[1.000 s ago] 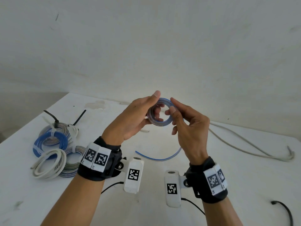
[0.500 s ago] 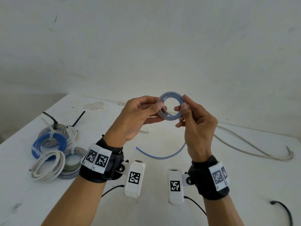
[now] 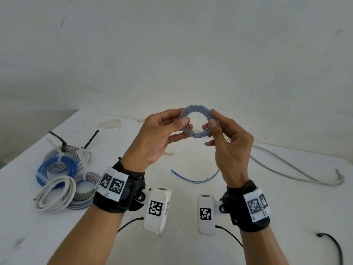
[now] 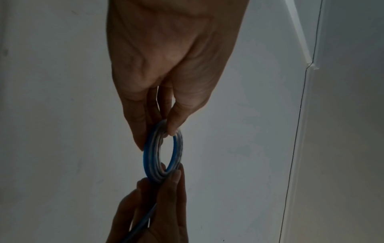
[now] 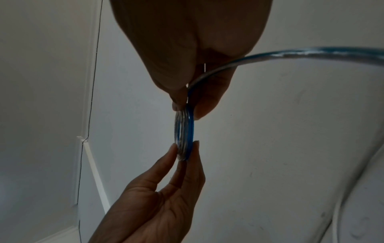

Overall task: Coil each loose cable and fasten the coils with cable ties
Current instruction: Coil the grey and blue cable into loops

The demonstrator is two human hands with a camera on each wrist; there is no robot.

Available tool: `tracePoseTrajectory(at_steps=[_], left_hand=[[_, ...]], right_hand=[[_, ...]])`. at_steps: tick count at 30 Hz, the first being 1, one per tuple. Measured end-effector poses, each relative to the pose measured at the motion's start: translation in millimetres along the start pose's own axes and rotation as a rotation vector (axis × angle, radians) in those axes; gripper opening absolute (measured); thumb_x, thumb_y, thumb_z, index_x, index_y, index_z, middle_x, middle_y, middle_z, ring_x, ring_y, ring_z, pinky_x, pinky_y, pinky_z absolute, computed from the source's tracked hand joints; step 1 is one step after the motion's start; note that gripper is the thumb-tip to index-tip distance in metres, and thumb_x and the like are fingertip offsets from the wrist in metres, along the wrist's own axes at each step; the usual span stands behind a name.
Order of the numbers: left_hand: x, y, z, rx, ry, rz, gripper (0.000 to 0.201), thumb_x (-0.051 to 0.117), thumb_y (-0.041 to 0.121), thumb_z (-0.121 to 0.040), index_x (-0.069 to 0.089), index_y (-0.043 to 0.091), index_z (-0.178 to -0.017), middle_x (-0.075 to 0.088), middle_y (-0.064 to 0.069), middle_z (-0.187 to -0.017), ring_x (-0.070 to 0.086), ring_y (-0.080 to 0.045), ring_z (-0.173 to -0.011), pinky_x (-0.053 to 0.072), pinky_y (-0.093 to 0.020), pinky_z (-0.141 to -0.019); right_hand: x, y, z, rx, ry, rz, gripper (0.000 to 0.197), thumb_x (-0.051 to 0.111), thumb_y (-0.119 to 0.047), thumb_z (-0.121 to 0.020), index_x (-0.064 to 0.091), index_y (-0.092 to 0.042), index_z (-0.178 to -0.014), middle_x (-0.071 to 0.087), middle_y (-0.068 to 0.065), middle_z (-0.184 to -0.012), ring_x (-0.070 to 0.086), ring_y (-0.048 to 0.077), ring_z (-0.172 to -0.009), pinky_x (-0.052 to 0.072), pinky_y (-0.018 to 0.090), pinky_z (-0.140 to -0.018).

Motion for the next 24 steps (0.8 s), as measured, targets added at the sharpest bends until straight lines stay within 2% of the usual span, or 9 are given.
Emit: tracePoseTrajectory(at_steps=[5, 9, 13, 15, 17, 20, 22, 24], left_hand=[[3.6, -3.2, 0.5, 0.066, 0.045, 0.045, 0.022, 0.064, -0.001, -0.092, 0.07, 0.005, -0.112, 0.074, -0.011, -0.09, 0.072, -0.02, -0.081, 0.059, -0.029, -0.077], [4.9, -5.0, -0.6, 0.1, 0.063, 0.094, 0.022, 0.064, 0.0, -0.092, 0.069, 0.003, -0.114, 0.073, -0.015, -0.092, 0.072, -0.022, -0.083, 0.059, -0.03, -0.079], [4.7, -5.0, -0.5, 0.054, 0.039, 0.208, 0.023, 0.062, 0.0, -0.092, 0.069, 0.003, -0.114, 0.075, -0.011, -0.091, 0.072, -0.02, -0.085, 0.059, -0.031, -0.081], [5.6, -5.8, -0.3, 0.043, 0.032, 0.232, 0.024, 0.061, 0.0, -0.092, 0.069, 0.003, -0.114, 0.075, -0.012, -0.092, 0.073, -0.02, -0.086, 0.059, -0.031, -0.081], [5.8, -6.5, -1.1, 0.082, 0.055, 0.167, 0.022, 0.062, -0.002, -0.093, 0.07, 0.005, -0.112, 0.075, -0.012, -0.094, 0.074, -0.021, -0.087, 0.06, -0.032, -0.081], [5.4, -6.0, -1.3, 0.164, 0.094, 0.032, 0.022, 0.064, -0.003, -0.093, 0.07, 0.003, -0.113, 0.074, -0.015, -0.096, 0.074, -0.024, -0.087, 0.06, -0.036, -0.081], [5.0, -5.0, -0.5, 0.153, 0.087, 0.017, 0.023, 0.066, -0.002, -0.091, 0.07, 0.002, -0.114, 0.074, -0.015, -0.097, 0.074, -0.024, -0.085, 0.06, -0.035, -0.081], [4.5, -3.1, 0.1, 0.093, 0.039, 0.033, 0.028, 0.071, 0.003, -0.085, 0.07, 0.003, -0.113, 0.074, -0.016, -0.1, 0.074, -0.024, -0.087, 0.06, -0.034, -0.082]], right_hand=[[2.3, 0.5, 1.4, 0.023, -0.011, -0.027, 0.026, 0.067, -0.01, -0.097, 0.071, -0.017, -0.122, 0.073, 0.007, -0.089, 0.069, 0.021, -0.081, 0.059, 0.027, -0.058], [8.0, -0.4, 5.0, 0.049, -0.098, -0.081, 0.046, 0.073, -0.009, -0.092, 0.062, -0.023, -0.134, 0.071, 0.012, -0.087, 0.075, 0.024, -0.088, 0.062, 0.032, -0.064], [7.1, -1.6, 3.2, 0.05, -0.125, -0.132, 0.047, 0.071, -0.005, -0.092, 0.061, -0.028, -0.132, 0.071, 0.021, -0.092, 0.075, 0.03, -0.087, 0.062, 0.03, -0.07], [5.5, 0.3, 2.6, 0.053, -0.129, -0.134, 0.047, 0.072, -0.004, -0.092, 0.061, -0.026, -0.132, 0.071, 0.019, -0.091, 0.074, 0.028, -0.085, 0.062, 0.03, -0.072], [5.0, 3.0, 1.8, 0.047, -0.127, -0.126, 0.047, 0.072, -0.003, -0.092, 0.062, -0.023, -0.134, 0.071, 0.018, -0.089, 0.074, 0.025, -0.083, 0.062, 0.031, -0.073], [3.9, 5.2, -0.3, 0.044, -0.126, -0.13, 0.047, 0.071, -0.002, -0.092, 0.062, -0.021, -0.134, 0.069, 0.022, -0.088, 0.073, 0.023, -0.08, 0.061, 0.03, -0.076], [2.2, 5.9, -1.5, 0.052, -0.131, -0.148, 0.047, 0.071, -0.001, -0.092, 0.062, -0.02, -0.135, 0.066, 0.026, -0.088, 0.072, 0.024, -0.08, 0.061, 0.031, -0.078], [0.4, 7.1, -2.5, 0.057, -0.132, -0.151, 0.047, 0.07, -0.001, -0.092, 0.062, -0.02, -0.135, 0.067, 0.018, -0.084, 0.072, 0.023, -0.079, 0.061, 0.032, -0.08]])
Point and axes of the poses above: each hand's wrist, its own z-axis away from the middle knuckle, its own x-axis out of the palm, y = z × x, the point moved 2 cm from there along -z, towards the middle knuckle
